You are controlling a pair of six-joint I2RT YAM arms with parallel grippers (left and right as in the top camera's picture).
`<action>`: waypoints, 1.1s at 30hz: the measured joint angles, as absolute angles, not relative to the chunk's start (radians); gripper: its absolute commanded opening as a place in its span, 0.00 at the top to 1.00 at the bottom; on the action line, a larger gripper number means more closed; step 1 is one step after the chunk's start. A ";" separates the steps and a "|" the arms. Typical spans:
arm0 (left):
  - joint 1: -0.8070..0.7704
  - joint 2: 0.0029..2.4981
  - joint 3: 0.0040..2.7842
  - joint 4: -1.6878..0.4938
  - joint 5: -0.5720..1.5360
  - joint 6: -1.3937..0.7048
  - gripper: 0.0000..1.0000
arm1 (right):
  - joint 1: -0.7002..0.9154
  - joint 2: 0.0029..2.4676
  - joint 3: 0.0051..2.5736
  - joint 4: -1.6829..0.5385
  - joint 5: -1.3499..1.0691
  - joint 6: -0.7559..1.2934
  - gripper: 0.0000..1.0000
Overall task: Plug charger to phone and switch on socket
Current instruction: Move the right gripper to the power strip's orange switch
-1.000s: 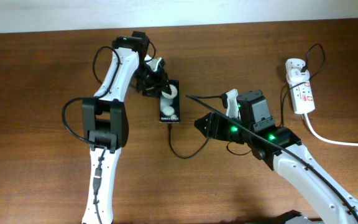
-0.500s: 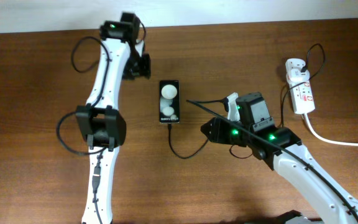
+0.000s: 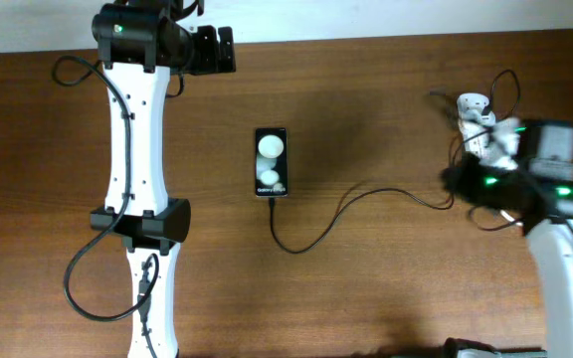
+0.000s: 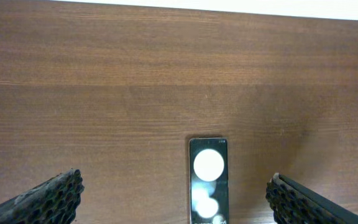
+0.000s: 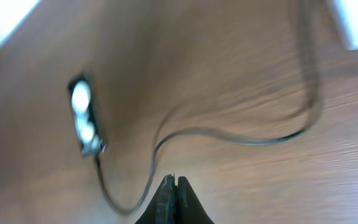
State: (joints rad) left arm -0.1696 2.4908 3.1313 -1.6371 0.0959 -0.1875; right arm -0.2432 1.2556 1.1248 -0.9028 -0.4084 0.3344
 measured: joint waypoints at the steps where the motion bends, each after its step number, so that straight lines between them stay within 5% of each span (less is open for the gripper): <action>1: -0.170 2.491 3.131 -1.639 0.096 -0.187 0.01 | -0.296 1.261 1.161 -0.922 -0.408 0.326 0.96; 10: -0.170 2.491 3.131 -1.639 0.096 -0.187 0.01 | -0.530 1.665 1.547 -1.098 -0.408 0.214 0.96; 33: -0.170 2.491 3.131 -1.639 0.096 -0.187 0.01 | -0.550 2.119 1.562 -0.598 -0.382 0.211 0.96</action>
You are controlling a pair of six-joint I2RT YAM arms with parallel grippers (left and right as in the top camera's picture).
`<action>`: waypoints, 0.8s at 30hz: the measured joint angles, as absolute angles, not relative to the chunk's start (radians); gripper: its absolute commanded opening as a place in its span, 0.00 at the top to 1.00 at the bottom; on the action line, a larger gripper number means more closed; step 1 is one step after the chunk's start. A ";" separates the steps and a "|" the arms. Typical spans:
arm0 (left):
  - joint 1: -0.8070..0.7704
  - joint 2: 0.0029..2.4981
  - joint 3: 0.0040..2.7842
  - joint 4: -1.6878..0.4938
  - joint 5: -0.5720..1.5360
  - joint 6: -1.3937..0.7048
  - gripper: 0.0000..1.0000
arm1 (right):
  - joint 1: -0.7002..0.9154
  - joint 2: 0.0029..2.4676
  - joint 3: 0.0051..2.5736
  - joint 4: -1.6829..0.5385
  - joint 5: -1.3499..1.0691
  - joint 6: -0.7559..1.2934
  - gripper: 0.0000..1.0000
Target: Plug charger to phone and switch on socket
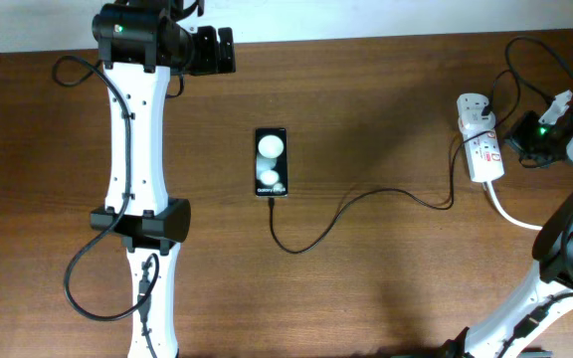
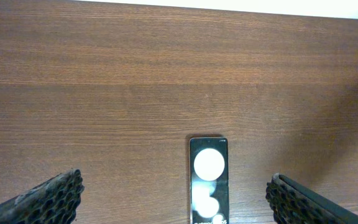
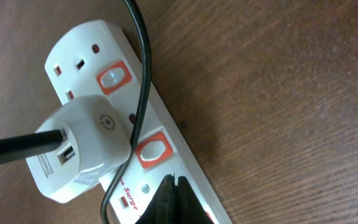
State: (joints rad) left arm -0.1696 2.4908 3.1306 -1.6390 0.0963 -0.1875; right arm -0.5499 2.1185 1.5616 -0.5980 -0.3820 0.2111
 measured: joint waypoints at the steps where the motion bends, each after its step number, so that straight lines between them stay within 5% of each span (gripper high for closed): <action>1: -0.170 2.491 3.131 -1.639 0.096 -0.187 0.01 | -0.548 2.120 1.562 -0.587 -0.382 0.211 0.96; 24: -0.170 2.491 3.131 -1.639 0.096 -0.187 0.01 | -0.503 2.193 1.577 -0.502 -0.382 0.215 0.96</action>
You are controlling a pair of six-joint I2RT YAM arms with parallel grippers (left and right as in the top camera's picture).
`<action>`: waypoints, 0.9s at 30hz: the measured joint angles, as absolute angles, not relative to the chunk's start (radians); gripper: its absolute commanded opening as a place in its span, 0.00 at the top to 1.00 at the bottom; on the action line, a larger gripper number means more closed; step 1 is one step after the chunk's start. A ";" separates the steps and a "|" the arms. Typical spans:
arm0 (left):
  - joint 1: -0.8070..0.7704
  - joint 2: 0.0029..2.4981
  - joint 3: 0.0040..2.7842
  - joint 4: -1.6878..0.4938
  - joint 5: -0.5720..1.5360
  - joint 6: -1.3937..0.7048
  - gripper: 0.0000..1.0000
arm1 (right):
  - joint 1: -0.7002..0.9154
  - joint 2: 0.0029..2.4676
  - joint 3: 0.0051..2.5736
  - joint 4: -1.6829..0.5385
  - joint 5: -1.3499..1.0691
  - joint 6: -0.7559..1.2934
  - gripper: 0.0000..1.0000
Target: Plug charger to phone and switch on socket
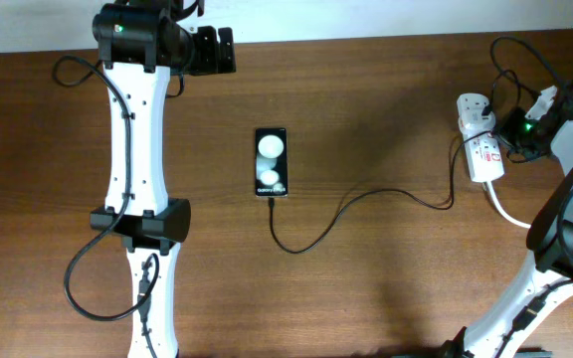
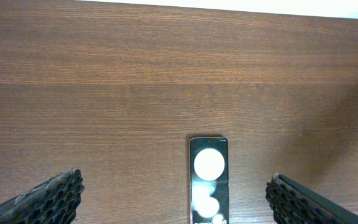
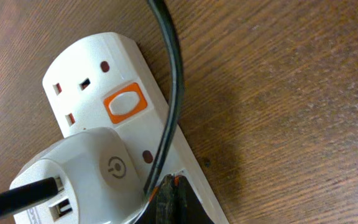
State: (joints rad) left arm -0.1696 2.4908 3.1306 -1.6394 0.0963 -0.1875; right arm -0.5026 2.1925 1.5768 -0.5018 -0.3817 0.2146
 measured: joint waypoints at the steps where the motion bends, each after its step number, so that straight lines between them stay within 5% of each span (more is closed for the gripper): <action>1: -0.170 2.491 3.131 -1.639 0.096 -0.187 0.01 | -0.501 2.193 1.578 -0.500 -0.382 0.209 0.96; 27: -0.170 2.491 3.131 -1.639 0.096 -0.187 0.01 | -0.472 2.193 1.595 -0.535 -0.333 0.215 0.96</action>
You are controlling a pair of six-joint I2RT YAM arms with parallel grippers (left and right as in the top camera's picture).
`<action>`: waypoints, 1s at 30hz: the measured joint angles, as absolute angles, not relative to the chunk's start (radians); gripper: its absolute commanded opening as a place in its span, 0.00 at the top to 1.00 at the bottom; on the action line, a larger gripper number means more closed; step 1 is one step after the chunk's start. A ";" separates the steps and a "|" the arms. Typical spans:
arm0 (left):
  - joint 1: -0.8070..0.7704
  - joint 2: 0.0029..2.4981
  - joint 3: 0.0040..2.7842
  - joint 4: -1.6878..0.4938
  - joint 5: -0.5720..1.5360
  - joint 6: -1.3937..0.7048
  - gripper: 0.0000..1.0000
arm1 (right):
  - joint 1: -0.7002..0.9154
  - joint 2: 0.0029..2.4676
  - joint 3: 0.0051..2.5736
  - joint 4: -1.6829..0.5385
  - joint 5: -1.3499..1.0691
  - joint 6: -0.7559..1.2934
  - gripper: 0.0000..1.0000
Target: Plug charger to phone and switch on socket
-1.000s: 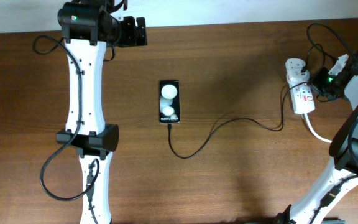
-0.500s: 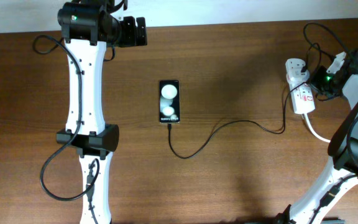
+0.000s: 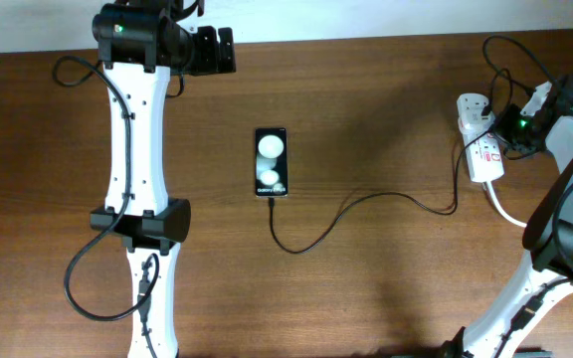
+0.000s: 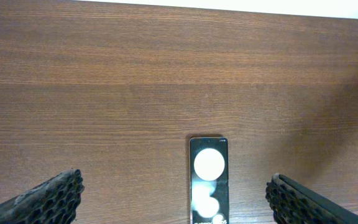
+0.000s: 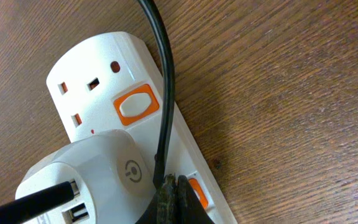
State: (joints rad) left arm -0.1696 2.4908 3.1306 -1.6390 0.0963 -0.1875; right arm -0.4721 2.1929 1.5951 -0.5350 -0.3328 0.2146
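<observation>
A black phone (image 3: 272, 161) lies face up mid-table, also under the left wrist camera (image 4: 209, 180). A thin black charger cable (image 3: 366, 199) runs from its lower end to a white charger plug (image 5: 86, 183) seated in the white power strip (image 3: 478, 149). My right gripper (image 5: 173, 182) is shut with nothing in it. Its tips rest on the strip next to the plug, against the second orange switch (image 5: 199, 192). The first orange switch (image 5: 135, 104) sits free above. My left gripper (image 4: 174, 182) hangs open high above the phone.
A thicker black cable (image 5: 160, 81) crosses the strip and touches my right fingertips. The strip's white lead (image 3: 510, 214) trails toward the front right. Loose black wires (image 3: 510, 55) loop behind the strip at the table's far right corner.
My right gripper has shifted slightly at the strip. The second orange switch, hidden under the tips before, now shows beside them. Phone, cable and left arm are unchanged.
My right arm was first caught blurred over the table left of the strip, jaws shut. It then stood at the strip with its tips just below the second switch, then on that switch, and now beside it. The phone stayed plugged in and the left arm still.
</observation>
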 measured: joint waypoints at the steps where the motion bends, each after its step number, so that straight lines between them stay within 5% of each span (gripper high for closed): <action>1: -0.170 2.491 3.131 -1.639 0.096 -0.187 0.01 | -0.472 2.193 1.596 -0.536 -0.333 0.215 0.96; 14: -0.170 2.491 3.131 -1.639 0.096 -0.187 0.01 | -0.472 2.185 1.607 -0.608 -0.342 0.232 0.96; 19: -0.170 2.491 3.131 -1.639 0.096 -0.187 0.01 | -0.527 2.160 1.635 -0.878 -0.402 0.233 0.96; 23: -0.170 2.491 3.131 -1.639 0.096 -0.187 0.01 | -0.571 1.927 1.637 -1.052 -0.418 0.222 0.96; 30: -0.170 2.491 3.131 -1.639 0.096 -0.187 0.01 | -0.385 1.437 1.652 -1.217 -0.439 0.167 0.91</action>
State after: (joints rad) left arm -0.1696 2.4908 3.1306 -1.6394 0.0963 -0.1875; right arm -0.3855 1.4372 1.6524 -1.2171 -0.4389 0.1665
